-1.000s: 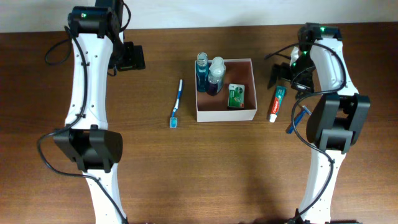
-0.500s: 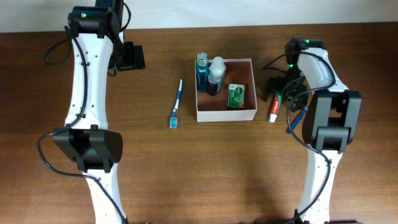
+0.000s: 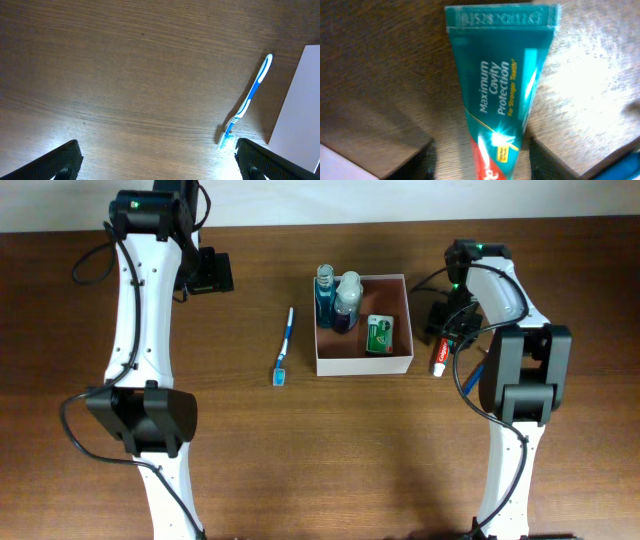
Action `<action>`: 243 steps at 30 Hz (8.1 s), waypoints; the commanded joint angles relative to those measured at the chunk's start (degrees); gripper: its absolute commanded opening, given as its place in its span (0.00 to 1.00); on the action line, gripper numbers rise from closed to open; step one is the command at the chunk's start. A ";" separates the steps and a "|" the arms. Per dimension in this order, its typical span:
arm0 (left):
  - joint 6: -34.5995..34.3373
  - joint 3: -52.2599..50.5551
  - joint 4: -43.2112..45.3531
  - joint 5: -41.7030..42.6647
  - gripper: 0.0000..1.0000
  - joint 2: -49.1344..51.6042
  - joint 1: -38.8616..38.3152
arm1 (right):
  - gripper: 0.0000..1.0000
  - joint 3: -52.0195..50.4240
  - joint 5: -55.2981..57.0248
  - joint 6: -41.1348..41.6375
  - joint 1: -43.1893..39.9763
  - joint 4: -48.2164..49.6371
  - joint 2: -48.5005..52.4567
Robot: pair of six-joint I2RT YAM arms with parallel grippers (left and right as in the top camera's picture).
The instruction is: Pack container
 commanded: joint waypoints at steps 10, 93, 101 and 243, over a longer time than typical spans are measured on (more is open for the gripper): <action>-0.50 -0.22 0.11 0.44 0.99 -0.44 0.17 | 0.04 -0.46 0.87 0.35 -3.45 -1.86 -0.55; -0.50 -0.22 0.11 0.42 0.99 -0.44 0.17 | 0.99 16.96 2.99 -22.18 -0.96 -22.12 -12.94; -0.50 -0.22 0.13 0.42 0.99 -0.44 0.17 | 0.99 4.28 16.55 -22.45 -1.07 -21.79 -14.14; -0.50 -0.22 0.11 0.42 0.99 -0.44 0.17 | 0.39 -39.58 4.07 13.55 -6.88 25.18 -20.76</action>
